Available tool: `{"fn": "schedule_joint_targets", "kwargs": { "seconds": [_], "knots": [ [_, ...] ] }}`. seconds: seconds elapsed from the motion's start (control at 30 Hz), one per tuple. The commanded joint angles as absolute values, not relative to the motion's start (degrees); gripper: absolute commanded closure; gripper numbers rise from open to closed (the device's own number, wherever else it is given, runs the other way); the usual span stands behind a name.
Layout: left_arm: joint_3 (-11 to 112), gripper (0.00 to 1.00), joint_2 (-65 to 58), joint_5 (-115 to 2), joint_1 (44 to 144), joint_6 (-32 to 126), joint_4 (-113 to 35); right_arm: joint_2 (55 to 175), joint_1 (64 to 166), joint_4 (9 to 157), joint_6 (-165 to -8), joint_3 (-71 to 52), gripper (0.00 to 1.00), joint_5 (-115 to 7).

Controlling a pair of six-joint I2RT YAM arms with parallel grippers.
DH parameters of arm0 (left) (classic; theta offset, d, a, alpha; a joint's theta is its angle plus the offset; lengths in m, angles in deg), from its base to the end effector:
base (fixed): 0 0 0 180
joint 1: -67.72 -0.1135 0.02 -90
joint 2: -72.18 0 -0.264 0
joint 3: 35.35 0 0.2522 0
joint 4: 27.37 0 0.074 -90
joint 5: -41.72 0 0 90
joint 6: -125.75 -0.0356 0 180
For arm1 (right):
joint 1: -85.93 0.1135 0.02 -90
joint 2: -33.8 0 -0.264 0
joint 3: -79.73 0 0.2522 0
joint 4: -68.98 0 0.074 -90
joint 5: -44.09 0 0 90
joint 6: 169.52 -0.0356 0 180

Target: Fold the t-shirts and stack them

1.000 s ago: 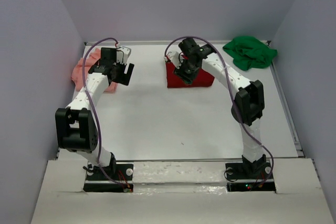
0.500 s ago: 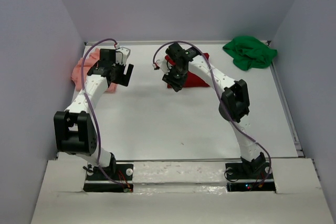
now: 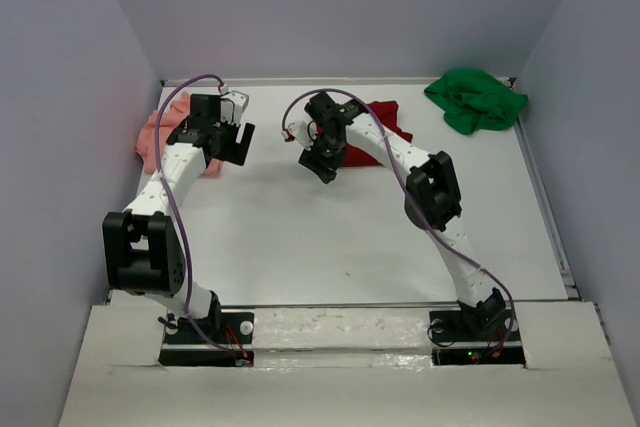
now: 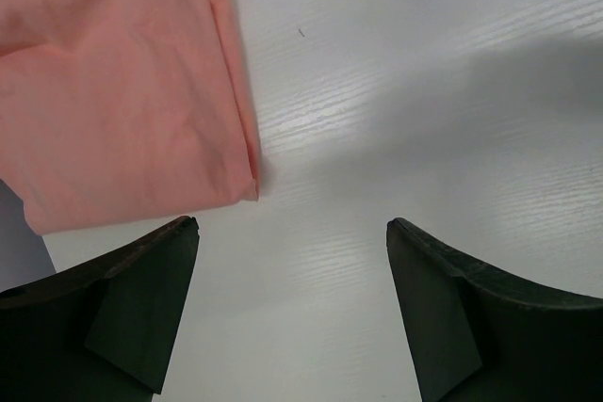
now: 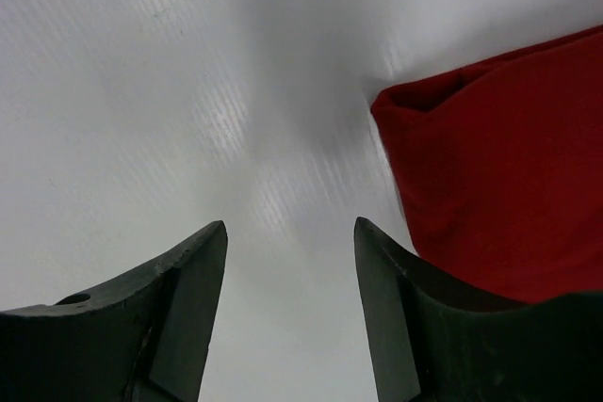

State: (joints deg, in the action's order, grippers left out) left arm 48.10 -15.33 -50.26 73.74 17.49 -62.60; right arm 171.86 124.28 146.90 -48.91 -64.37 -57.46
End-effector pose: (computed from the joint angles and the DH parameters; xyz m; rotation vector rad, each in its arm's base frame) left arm 0.3429 -0.0374 0.2900 0.4927 2.2027 0.0752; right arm 0.3885 0.3165 0.2130 -1.6359 2.3016 0.3153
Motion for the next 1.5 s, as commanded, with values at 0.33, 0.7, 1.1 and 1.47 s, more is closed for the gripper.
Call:
{"fn": "schedule_joint_targets", "kwargs": {
  "seconds": [0.33,0.7,1.1,1.47],
  "knots": [
    [47.5,0.07,-13.0,-50.1,73.9,17.6,-61.4,172.1,124.7,132.7,-45.2,-66.9,0.28,-47.0],
    [48.5,0.07,-14.0,-49.7,74.0,17.6,-62.0,175.1,125.2,131.9,-45.2,-67.1,0.28,-48.0],
    [48.8,0.07,-14.5,-50.3,74.0,17.5,-62.0,175.2,125.7,130.2,-46.5,-64.7,0.28,-48.1],
    [48.5,0.07,-13.9,-50.3,74.0,17.4,-62.0,177.7,126.8,127.7,-46.3,-63.6,0.28,-46.7]
  ]
}}
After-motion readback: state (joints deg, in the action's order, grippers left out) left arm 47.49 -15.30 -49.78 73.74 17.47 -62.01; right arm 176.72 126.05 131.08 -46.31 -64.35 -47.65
